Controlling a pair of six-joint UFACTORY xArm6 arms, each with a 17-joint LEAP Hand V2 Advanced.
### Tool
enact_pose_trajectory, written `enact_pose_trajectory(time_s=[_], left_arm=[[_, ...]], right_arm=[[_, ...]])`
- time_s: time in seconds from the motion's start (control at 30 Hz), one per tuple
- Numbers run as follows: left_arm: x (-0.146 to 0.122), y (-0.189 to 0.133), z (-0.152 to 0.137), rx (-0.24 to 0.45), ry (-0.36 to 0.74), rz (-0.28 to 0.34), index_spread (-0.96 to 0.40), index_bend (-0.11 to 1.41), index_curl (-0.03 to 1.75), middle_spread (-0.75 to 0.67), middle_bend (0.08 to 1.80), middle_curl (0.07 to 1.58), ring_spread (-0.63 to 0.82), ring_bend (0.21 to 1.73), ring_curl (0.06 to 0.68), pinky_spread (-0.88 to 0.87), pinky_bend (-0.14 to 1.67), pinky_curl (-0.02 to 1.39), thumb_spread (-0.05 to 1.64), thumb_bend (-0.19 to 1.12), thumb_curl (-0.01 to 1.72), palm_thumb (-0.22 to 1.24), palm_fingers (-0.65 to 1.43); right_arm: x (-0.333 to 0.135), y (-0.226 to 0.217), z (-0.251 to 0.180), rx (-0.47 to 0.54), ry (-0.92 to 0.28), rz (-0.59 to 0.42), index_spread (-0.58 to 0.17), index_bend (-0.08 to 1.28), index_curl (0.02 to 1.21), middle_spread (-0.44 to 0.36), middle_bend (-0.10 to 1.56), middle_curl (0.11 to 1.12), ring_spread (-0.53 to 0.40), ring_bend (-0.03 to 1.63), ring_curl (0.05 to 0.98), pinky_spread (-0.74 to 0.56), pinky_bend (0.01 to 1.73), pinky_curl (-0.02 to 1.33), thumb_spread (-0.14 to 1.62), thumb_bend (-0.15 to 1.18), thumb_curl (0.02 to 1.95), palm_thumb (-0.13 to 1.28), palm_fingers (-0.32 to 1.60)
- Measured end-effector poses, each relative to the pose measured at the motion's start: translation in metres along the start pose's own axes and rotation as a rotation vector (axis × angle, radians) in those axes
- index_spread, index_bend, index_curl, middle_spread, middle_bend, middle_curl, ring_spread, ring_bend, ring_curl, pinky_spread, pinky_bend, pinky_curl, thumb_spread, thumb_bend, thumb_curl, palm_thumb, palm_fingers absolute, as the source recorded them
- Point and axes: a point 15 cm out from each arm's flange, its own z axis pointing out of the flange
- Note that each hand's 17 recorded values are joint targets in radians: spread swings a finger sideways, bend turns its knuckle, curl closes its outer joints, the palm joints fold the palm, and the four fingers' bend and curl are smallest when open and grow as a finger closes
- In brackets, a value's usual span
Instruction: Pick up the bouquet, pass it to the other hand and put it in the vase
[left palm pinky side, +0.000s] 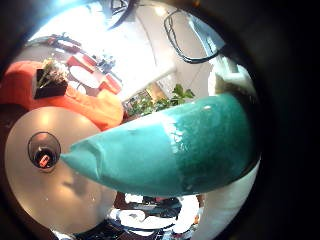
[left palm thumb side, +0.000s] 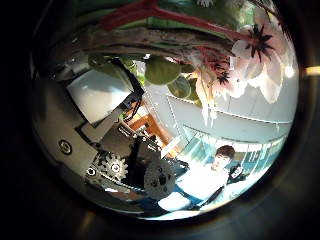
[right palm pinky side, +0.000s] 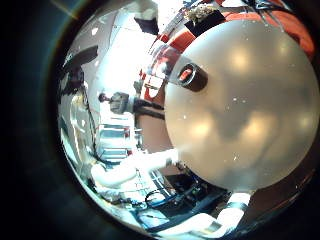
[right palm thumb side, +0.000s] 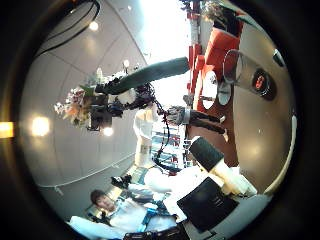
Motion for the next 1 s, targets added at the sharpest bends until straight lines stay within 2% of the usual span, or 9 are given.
enact_pose_trajectory(time_s=[0.4,0.67,1.0], left_arm=[[-0.034,-0.01,-0.012,0.037,0.017,-0.029,-0.76,0.7,1.3,-0.54,1.19,1.07,-0.37,1.62,0.583,-0.61,1.21,1.19,1.13,0.13,1.04,1.05,0.94],[-0.063,-0.02,-0.022,0.074,0.017,-0.059,-0.76,0.67,1.34,-0.54,1.18,1.07,-0.37,1.61,0.581,-0.62,1.19,1.21,1.14,0.12,1.06,1.05,0.95],[-0.091,-0.025,-0.028,0.08,0.022,-0.095,-0.77,0.63,1.37,-0.54,1.17,1.07,-0.38,1.59,0.58,-0.63,1.16,1.23,1.14,0.12,1.1,1.05,0.96]], right_arm=[[0.015,-0.009,0.0,0.038,0.009,0.059,-0.254,0.15,0.3,0.189,0.22,0.33,0.227,0.51,0.265,0.46,0.57,0.42,1.01,-0.02,0.58,0.73,-0.01],[0.023,-0.011,0.002,0.05,-0.025,0.091,-0.242,0.15,0.28,0.201,0.2,0.33,0.235,0.49,0.259,0.46,0.57,0.39,1.02,-0.02,0.57,0.74,0.0],[0.026,-0.009,0.005,0.051,-0.037,0.105,-0.231,0.16,0.28,0.202,0.2,0.33,0.237,0.48,0.254,0.46,0.57,0.36,1.02,-0.02,0.56,0.75,0.02]])
